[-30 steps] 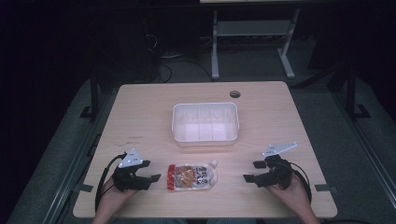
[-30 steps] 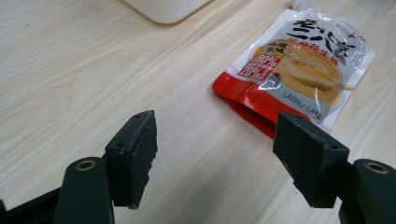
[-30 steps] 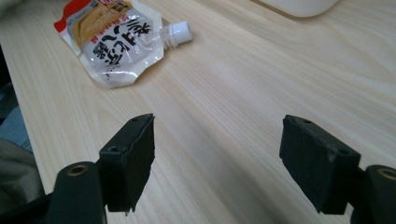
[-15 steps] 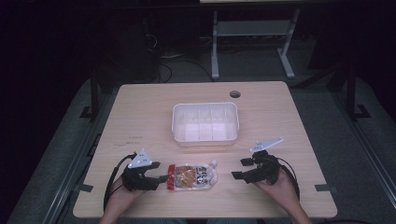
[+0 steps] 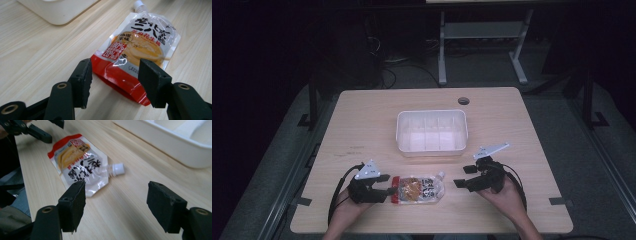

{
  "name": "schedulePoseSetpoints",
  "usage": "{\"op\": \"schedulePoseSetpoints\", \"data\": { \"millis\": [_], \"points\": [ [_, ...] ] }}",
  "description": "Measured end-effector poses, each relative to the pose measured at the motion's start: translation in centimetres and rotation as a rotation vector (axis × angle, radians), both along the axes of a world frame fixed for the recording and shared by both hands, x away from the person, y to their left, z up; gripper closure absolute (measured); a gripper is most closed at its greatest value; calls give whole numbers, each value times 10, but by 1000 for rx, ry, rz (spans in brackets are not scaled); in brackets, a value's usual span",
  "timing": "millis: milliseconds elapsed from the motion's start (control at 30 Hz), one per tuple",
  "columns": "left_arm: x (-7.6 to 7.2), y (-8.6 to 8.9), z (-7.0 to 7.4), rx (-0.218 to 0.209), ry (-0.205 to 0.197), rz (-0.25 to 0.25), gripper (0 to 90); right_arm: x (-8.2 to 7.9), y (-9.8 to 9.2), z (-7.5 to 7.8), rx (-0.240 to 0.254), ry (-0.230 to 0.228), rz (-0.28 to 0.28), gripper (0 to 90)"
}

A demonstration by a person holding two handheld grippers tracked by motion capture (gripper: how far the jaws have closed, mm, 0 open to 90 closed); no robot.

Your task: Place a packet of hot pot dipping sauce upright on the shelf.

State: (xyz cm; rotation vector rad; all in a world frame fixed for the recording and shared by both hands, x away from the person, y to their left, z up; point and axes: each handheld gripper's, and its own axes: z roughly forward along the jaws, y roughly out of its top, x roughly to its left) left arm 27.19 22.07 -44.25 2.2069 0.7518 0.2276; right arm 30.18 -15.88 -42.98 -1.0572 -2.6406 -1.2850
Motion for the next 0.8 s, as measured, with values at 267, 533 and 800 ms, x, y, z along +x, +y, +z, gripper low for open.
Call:
{"op": "schedulePoseSetpoints", "data": {
  "millis": [267,533,800],
  "points": [
    [2,-6,-1,0,2,-21,480,7,19,4,-9,-3,26,319],
    [3,-15,-2,11,10,-49,557,13,39,4,-5,11,48,326],
    [4,-21,-4,34,18,-68,615,18,50,-5,-21,56,35,420]
  ]
}}
